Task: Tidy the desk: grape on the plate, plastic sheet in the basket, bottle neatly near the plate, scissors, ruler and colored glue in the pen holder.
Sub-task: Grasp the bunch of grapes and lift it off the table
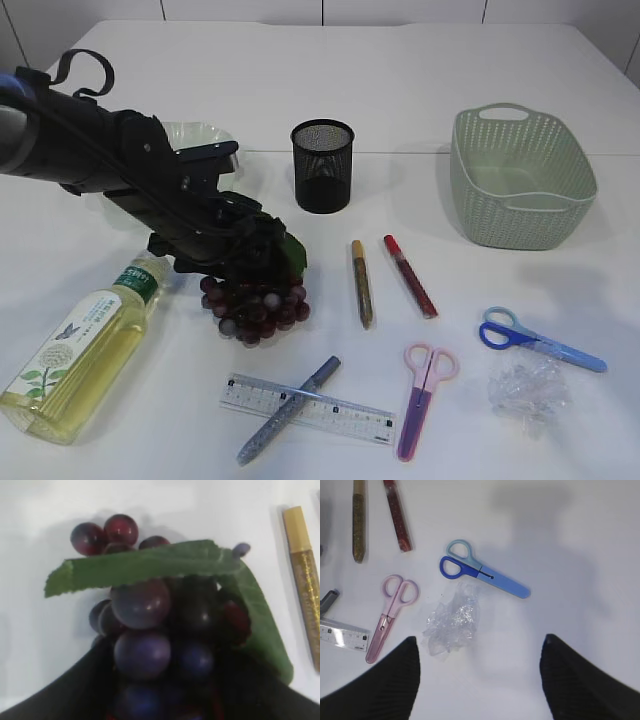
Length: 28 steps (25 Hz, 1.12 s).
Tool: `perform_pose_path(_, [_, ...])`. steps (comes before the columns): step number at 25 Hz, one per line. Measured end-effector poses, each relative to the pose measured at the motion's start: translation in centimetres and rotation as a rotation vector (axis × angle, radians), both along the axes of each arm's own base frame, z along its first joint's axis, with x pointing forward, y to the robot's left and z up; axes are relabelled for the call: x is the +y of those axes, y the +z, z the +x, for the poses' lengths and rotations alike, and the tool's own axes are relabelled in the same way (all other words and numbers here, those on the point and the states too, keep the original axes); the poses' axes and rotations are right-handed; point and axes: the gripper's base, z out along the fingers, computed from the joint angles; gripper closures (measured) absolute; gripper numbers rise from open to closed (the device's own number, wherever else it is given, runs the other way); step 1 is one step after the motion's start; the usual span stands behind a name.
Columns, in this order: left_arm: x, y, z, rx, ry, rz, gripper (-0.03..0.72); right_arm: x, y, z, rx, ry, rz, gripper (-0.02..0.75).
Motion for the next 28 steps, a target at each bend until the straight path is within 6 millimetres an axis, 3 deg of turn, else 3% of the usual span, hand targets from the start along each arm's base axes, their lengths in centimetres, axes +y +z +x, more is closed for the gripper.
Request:
perform_pose_path(5, [0.0, -0.1, -0.2, 0.024, -0.004, 0.003, 0.414, 0.0, 0.0, 0.0, 0.0, -0.001, 0.004, 0.16])
perform_pose_path(9, [0.0, -0.2, -0.2, 0.03, -0.006, 0.004, 0.524, 0.0, 0.0, 0.0, 0.0, -0.001, 0.004, 0.16])
perform_pose_path(13, [0.0, 0.6, -0.3, 0.015, -0.008, -0.002, 0.563, 0.0, 0.0, 0.0, 0.0, -0.001, 0.004, 0.161])
perform_pose_path(17, [0.1, 2.7, -0.5, -0.022, -0.011, -0.022, 0.572, 0.0, 0.0, 0.0, 0.0, -0.001, 0.004, 0.161])
perform_pose_path(24, [0.6, 8.5, -1.6, -0.136, -0.037, -0.055, 0.575, 0.0, 0.0, 0.0, 0.0, -0.001, 0.004, 0.16])
perform_pose_path(28, [1.4, 12.8, -2.7, -0.235, -0.046, -0.084, 0.575, 0.0, 0.0, 0.0, 0.0, -0.001, 0.004, 0.16])
